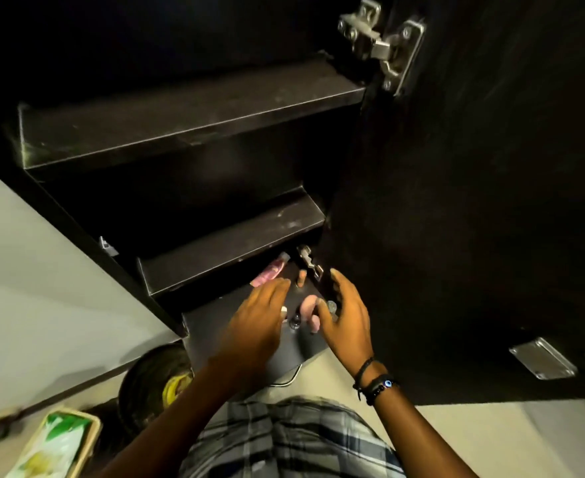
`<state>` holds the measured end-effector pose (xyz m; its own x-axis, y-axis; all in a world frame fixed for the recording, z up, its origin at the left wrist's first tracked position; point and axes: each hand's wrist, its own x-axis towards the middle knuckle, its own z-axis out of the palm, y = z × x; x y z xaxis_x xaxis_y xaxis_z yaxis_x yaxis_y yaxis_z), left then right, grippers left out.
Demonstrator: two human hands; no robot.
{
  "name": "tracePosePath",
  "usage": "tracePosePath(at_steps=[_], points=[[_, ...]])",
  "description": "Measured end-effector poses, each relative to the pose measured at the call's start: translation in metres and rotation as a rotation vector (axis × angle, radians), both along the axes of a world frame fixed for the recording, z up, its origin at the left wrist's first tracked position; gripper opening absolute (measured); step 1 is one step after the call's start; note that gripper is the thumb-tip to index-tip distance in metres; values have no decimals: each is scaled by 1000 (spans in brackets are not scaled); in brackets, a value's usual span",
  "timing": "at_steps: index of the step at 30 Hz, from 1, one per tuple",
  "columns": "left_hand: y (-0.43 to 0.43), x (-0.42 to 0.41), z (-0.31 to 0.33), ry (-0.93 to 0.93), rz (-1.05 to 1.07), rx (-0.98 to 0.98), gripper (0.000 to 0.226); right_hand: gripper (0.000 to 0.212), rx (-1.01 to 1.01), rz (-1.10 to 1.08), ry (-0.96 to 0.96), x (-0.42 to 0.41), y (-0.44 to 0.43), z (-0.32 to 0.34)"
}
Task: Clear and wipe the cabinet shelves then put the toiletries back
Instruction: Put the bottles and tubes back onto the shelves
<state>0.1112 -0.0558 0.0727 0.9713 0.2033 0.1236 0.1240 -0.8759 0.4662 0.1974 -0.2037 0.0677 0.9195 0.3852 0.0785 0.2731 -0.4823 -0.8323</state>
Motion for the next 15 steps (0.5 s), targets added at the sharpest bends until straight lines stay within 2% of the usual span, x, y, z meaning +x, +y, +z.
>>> tracePosePath(at_steps=[5, 7, 11, 15], points=[[4, 8, -55, 204, 4, -141, 48, 62, -257, 2, 159, 18, -21, -43], [5, 17, -72, 304, 18, -141, 51, 58, -320, 40, 149, 26, -23, -53], [7, 37, -100, 476, 15, -126, 57, 34, -370, 224, 60, 38, -15, -63], [9, 56, -117, 535, 96, -208, 59, 33, -491, 382, 26, 56, 1, -82]])
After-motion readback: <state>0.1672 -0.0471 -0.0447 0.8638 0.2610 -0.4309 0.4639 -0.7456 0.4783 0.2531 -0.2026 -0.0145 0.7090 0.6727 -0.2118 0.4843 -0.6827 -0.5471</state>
